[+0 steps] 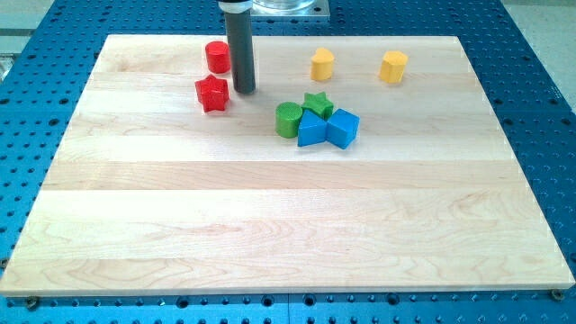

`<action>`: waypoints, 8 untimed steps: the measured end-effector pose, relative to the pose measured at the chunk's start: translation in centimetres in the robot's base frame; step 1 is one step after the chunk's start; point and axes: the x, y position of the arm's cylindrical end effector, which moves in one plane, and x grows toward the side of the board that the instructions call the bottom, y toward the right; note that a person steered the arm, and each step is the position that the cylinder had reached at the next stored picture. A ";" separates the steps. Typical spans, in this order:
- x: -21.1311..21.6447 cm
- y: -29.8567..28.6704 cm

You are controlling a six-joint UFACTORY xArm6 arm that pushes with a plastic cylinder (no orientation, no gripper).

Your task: Slightly slide the red star upwards

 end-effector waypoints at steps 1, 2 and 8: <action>5.3 1.2; 8.4 -2.2; 0.4 21.7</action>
